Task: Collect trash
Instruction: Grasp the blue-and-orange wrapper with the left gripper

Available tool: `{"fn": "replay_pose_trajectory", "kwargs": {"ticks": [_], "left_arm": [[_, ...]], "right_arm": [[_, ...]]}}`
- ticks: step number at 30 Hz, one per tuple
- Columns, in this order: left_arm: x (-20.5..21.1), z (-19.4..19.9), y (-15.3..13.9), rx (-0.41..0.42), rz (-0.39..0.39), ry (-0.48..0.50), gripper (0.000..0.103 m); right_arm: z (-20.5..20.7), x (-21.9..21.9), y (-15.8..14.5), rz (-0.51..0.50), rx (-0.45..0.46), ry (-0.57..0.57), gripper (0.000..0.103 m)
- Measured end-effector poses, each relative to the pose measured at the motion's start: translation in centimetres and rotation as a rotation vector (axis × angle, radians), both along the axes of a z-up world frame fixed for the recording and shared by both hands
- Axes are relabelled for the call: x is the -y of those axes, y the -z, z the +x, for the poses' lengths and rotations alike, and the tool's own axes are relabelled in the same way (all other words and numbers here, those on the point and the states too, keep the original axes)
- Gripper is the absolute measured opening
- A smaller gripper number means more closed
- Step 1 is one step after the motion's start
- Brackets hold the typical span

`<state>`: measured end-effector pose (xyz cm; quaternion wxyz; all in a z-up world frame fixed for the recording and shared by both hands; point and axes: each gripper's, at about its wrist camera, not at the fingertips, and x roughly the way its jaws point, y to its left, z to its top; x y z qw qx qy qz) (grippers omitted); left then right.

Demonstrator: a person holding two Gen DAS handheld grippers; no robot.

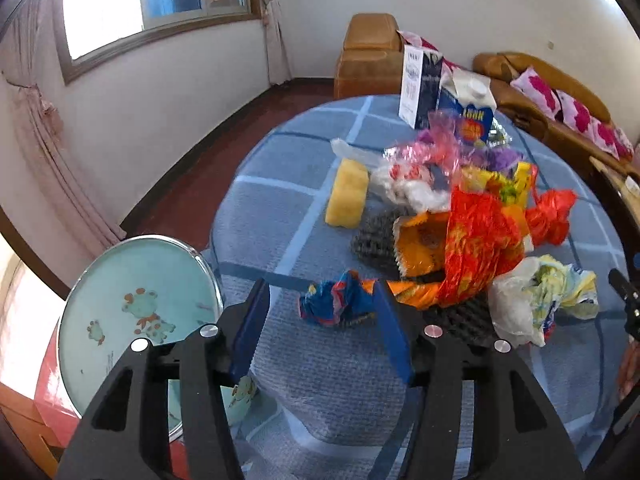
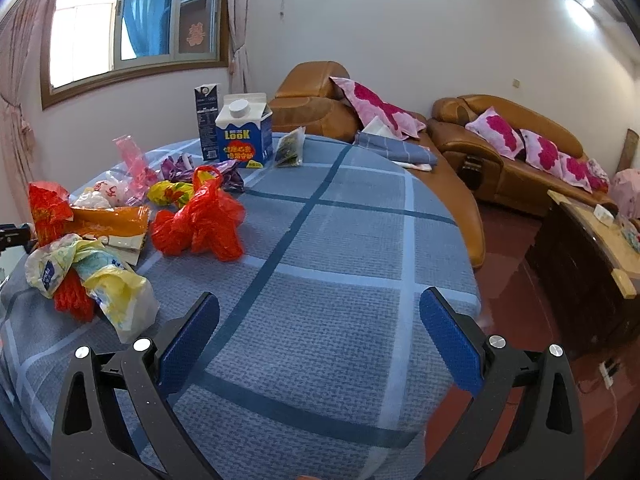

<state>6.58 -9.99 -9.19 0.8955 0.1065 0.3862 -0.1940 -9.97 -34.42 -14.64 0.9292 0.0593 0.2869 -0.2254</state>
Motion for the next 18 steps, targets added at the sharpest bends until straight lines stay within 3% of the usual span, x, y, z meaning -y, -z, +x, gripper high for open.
{"fn": "replay_pose_trajectory", "kwargs": {"ticks": [3,7,9,11,14,16,18], "left_arm": [[-0.4,-0.1,-1.0,0.022,-0.021,-0.017,0.062],[0.5,-0.1,-0.7,0.025,-0.011,0.015,0.061],[1.4,0.2,0.4,0.003,-0.002,0.044,0.047],[2.1,0.5,1.6,-0.028,-0.003,0.063,0.042],[2.5,0.4,1.9,-0.038,-0.029,0.091,0.024],[2.6,0.3,2.0,-0.043,-0.037,0.106,0.021],[2.6,0.1,2.1,-0.034,-0.028,0.106,0.009]], "right_arm": [[0.0,0.1,0.1,0.005,-0.002,0.002,0.098],[0.0,-0.1,0.1,-0.001,-0.001,-0.005,0.098],[0.0,-0.1,0.0,-0.003,-0.001,-0.004,0.098],[0.0,-0.1,0.0,-0.002,-0.001,-0.002,0.098],[-0.1,0.0,-0.1,-0.004,0.003,0.005,0.098],[-0.1,0.1,0.0,-0.001,0.004,0.008,0.098],[0.0,0.1,0.1,0.004,-0.003,0.004,0.098]]}}
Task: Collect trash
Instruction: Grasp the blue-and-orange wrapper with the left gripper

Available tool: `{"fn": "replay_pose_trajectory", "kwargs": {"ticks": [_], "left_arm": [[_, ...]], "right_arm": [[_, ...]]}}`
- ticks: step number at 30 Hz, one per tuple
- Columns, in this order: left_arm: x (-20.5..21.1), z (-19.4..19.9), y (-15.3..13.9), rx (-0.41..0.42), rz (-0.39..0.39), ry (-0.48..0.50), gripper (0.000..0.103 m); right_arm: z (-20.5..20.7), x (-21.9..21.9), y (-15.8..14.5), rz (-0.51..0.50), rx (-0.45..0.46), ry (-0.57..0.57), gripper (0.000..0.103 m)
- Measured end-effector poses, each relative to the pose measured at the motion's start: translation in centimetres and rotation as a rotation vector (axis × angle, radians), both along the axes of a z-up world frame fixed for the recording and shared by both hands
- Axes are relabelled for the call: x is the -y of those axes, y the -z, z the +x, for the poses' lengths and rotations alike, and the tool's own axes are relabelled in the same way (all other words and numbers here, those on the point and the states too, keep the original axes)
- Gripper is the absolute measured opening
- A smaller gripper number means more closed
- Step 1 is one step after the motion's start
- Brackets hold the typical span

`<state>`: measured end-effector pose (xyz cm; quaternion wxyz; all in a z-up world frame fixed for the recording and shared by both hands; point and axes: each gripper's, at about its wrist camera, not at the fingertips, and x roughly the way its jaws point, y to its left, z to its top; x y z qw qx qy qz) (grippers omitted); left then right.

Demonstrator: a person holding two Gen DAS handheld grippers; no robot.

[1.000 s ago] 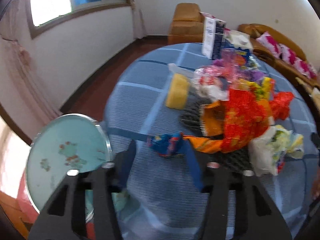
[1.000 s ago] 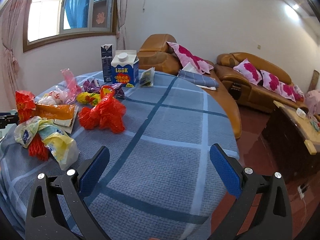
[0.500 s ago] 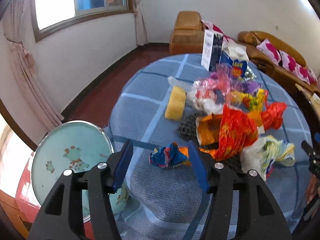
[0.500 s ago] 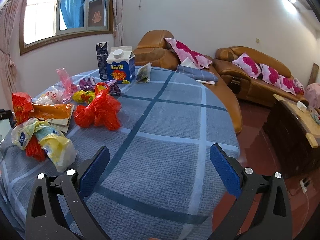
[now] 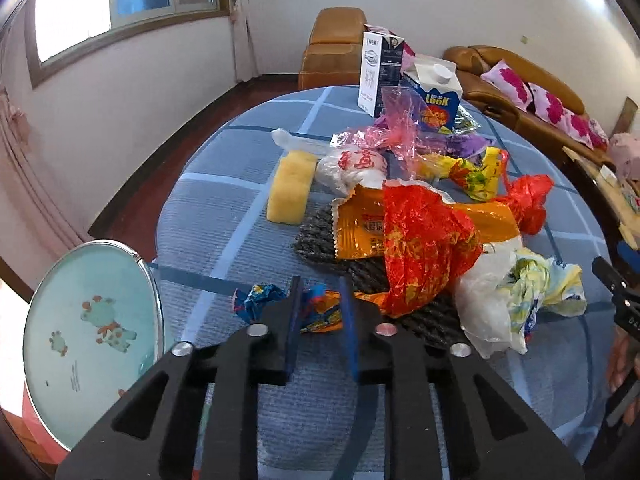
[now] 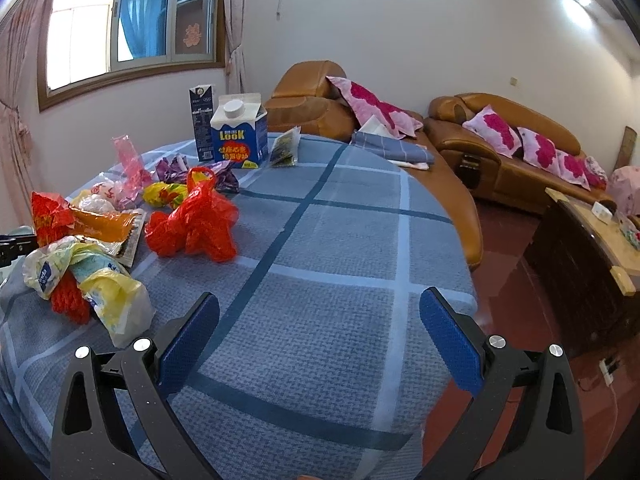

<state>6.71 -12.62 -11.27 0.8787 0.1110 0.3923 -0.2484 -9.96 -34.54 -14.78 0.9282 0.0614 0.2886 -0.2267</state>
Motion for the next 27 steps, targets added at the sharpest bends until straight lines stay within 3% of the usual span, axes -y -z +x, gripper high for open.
{"fn": "replay_pose_trajectory", "kwargs": {"ticks": [5,17,27], "left_arm": [[-0.9,0.3,-0.6,-0.004,-0.018,-0.021,0.003],[-3.4,-1.7,-3.4,0.068,-0.011,-0.029,0.002],[-5.6,-2.3,-6.1,0.113,-0.053,-0.069,0.002]], "right_arm": [[-0.1,-0.1,-0.2,-0.006,0.003,-0.002,0.098],[-0.1,-0.6,-0.2,-0.01,0.0,-0.011,0.098],[0.3,-0.8,-1.1,0.022,0.025,-0.013,0.098]]}}
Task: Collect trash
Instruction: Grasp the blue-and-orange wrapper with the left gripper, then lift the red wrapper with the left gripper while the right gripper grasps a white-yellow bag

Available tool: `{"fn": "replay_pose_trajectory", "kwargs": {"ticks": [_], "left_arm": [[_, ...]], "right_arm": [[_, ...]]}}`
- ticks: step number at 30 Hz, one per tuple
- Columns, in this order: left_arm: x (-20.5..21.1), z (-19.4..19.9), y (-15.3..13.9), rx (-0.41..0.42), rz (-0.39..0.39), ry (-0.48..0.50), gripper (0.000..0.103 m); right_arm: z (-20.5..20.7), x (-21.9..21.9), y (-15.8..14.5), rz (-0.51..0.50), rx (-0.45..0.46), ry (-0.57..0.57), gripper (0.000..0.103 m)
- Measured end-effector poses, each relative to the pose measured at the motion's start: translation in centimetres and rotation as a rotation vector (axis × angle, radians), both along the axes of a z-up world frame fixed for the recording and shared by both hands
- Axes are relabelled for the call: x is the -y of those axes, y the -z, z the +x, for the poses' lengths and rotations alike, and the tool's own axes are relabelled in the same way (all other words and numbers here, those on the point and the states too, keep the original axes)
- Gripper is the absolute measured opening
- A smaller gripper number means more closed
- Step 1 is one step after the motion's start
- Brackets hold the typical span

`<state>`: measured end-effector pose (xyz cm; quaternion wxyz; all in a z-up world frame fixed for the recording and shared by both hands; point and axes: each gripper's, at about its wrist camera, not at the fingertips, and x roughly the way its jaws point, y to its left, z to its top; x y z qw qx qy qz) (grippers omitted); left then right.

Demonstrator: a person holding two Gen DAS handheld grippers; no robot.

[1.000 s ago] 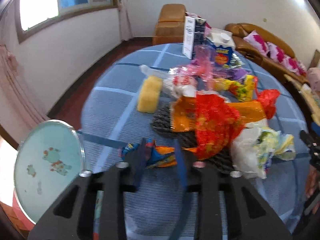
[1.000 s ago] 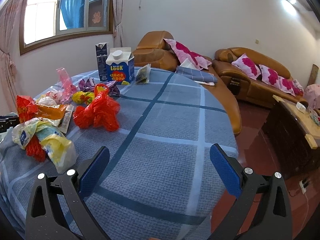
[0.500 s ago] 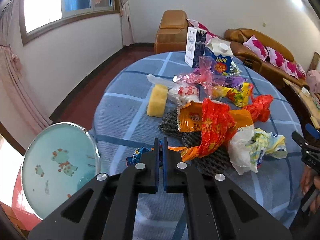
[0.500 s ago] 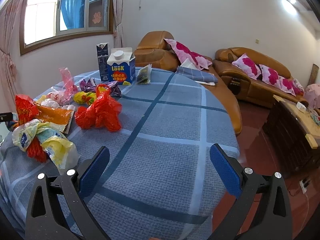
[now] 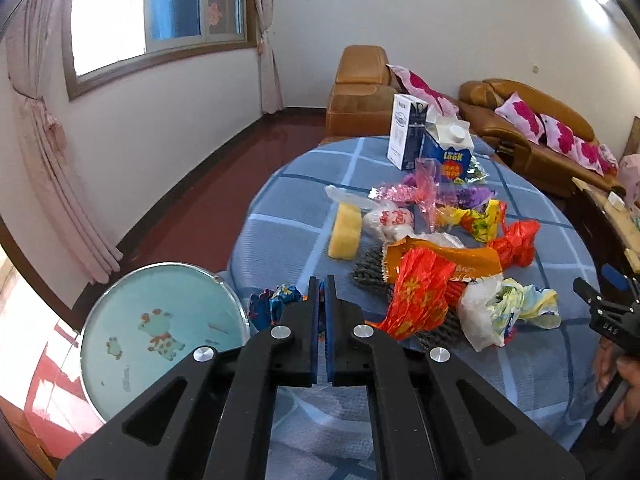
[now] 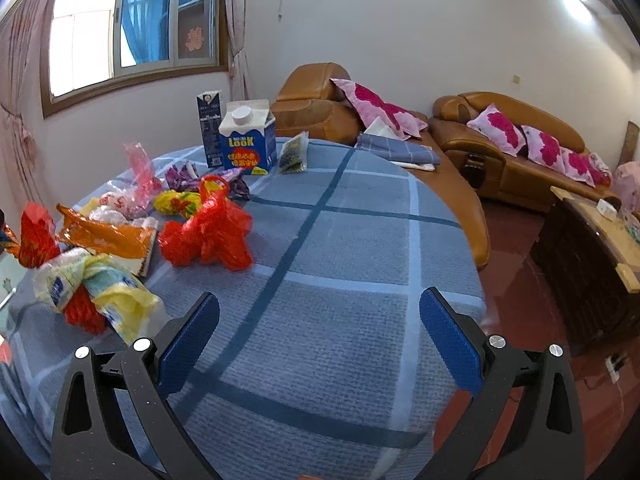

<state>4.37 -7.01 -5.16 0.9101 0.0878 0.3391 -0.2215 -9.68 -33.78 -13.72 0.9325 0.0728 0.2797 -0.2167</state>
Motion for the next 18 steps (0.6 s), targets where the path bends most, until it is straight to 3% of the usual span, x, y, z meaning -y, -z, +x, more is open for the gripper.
{"fn": "replay_pose_trajectory", "kwargs": {"ticks": [8,14,17,18], "left_arm": [[-1.5,-0.8,0.4,-0.002,0.009,-0.014,0.002],[-1.1,0.0,3.9,-0.06,0.037,-0.017,0.003],[-0.8,0.4,5.3,-0.064,0.064,-0.029,0.006],[-0.9,0.5,5.5,-0.063,0.063,-0.037,0.011]], "right_arm": [[0.8,-2.3,-1.8,0.027,0.041,-0.07,0.098],[1.9,-4.0,-1.3,0.01,0.014,-0.114,0.098],[2.0,-4.0,-1.2,0.005,0.012,-0.108,0.098],[2.0,-3.9,-1.1,0.007,0.012,-0.104,0.098]]}}
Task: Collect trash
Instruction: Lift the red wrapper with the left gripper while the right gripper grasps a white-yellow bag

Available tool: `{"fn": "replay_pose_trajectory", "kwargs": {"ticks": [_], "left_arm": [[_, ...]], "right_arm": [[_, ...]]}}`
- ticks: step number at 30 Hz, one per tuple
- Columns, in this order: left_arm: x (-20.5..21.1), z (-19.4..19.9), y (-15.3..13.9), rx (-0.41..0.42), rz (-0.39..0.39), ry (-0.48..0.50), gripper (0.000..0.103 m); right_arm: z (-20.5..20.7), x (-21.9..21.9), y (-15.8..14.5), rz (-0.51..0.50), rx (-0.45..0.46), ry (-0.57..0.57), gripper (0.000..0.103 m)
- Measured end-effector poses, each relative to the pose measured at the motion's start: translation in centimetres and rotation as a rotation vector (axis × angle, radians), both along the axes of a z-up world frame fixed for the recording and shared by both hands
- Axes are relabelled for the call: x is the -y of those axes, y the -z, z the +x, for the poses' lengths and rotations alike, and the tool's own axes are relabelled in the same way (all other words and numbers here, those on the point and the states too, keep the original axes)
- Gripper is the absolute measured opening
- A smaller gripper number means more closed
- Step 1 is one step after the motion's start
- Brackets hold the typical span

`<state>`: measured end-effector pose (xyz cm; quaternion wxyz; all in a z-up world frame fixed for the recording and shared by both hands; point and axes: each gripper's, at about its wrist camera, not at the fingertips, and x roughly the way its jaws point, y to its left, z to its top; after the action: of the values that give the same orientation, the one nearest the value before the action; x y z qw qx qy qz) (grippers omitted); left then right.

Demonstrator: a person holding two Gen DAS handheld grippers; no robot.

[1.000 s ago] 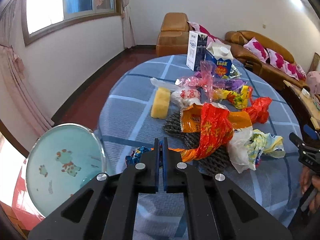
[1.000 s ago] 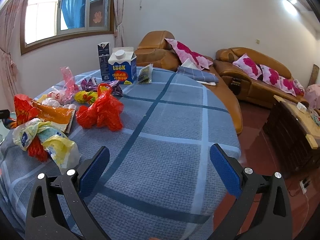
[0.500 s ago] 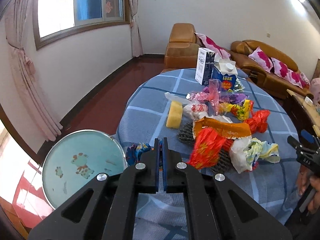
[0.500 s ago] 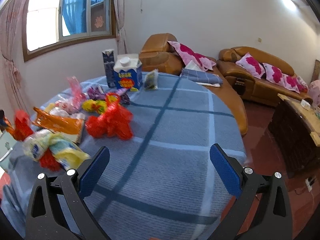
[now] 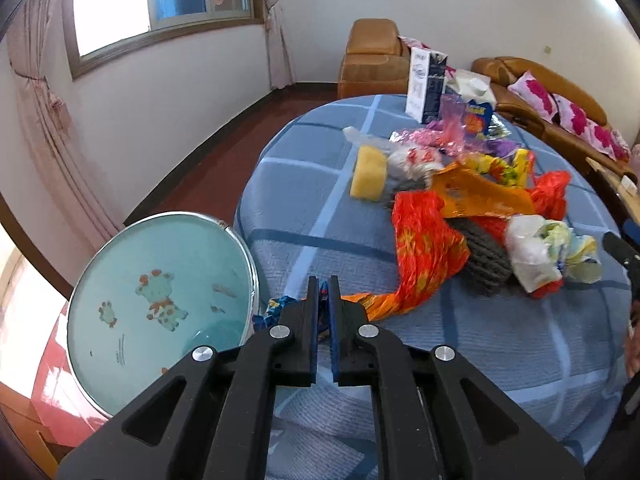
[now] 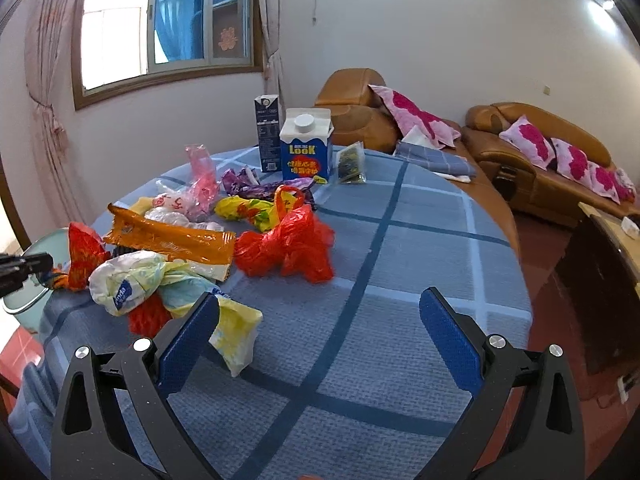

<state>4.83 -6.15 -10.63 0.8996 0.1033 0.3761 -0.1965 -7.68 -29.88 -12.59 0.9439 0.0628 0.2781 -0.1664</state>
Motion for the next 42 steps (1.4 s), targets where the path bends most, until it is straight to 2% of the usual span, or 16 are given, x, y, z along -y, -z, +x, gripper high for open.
{"fn": "replay_pose_trajectory", "kwargs": {"ticks": [2,5,8,10,12,16,20,22,24,25,26,27,28,32,42], "left_arm": [[-0.2,0.1,0.1,0.008,0.004,-0.015,0.026],[-0.7,0.3,0.3,-0.001,-0.001,-0.03,0.041],[-0.9,0.4,0.8,-0.013,-0.007,-0.035,0.043],[-0.9,0.5,0.8,-0.013,-0.007,-0.032,0.041],[-0.7,0.4,0.9,-0.037,-0.039,0.015,0.019],[-0.2,0.0,0.6,-0.027,-0.018,0.031,0.007],[-0.3,-0.2,0.2,-0.039,-0.026,0.042,0.004],[-0.4,-0.3,0.0,-0.04,-0.028,0.049,0.004],[-0.4,-0.7,-0.3,-0.032,-0.025,0.06,0.004],[-0.4,-0.8,-0.5,-0.03,-0.027,0.063,0.004],[-0.5,-1.0,-0.8,-0.027,-0.03,0.066,0.004],[-0.6,-1.1,-1.0,-0.024,-0.032,0.067,0.004],[-0.7,-1.2,-1.4,-0.021,-0.038,0.069,0.004],[-1.2,-1.8,-2.7,0.004,-0.049,0.071,0.004],[-4.3,-1.8,-4.8,0.065,-0.017,-0.005,0.004]], "right_arm": [[0.1,0.2,0.2,0.007,-0.002,0.006,0.098],[0.1,0.1,0.5,0.01,-0.006,0.004,0.098],[0.0,0.0,0.6,0.011,-0.007,-0.002,0.098],[0.0,0.0,0.5,0.013,-0.007,-0.004,0.098],[0.1,0.0,0.5,0.013,-0.006,-0.004,0.098],[0.4,-0.2,0.6,0.031,-0.007,-0.025,0.098],[1.1,-0.8,0.8,0.051,-0.014,-0.066,0.097],[1.6,-1.2,1.1,0.053,-0.027,-0.088,0.088],[2.1,-1.4,1.5,0.08,-0.052,-0.126,0.072],[2.2,-1.4,1.6,0.095,-0.057,-0.143,0.069],[2.3,-1.5,1.7,0.107,-0.063,-0.16,0.056],[2.4,-1.7,1.7,0.122,-0.064,-0.187,0.036],[2.4,-1.9,1.7,0.13,-0.066,-0.208,0.03],[2.0,-2.5,1.3,0.14,-0.052,-0.244,0.02],[-0.3,-2.0,-2.4,0.141,0.079,-0.218,0.015]]}}
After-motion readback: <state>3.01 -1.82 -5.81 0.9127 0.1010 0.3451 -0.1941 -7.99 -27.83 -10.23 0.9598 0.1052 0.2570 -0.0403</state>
